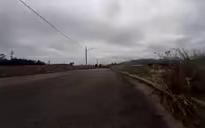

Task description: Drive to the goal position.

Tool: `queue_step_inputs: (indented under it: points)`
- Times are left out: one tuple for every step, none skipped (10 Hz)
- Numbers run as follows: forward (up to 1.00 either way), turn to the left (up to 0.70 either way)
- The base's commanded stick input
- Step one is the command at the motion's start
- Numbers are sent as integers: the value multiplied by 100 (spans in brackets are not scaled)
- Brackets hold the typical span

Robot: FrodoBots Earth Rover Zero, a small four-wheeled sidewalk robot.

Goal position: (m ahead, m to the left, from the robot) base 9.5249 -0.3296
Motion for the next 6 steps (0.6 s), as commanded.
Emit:
queue_step_inputs:
  points:
    - [70,0]
    - [70,0]
    - [70,0]
    - [70,0]
    - [70,0]
    - [70,0]
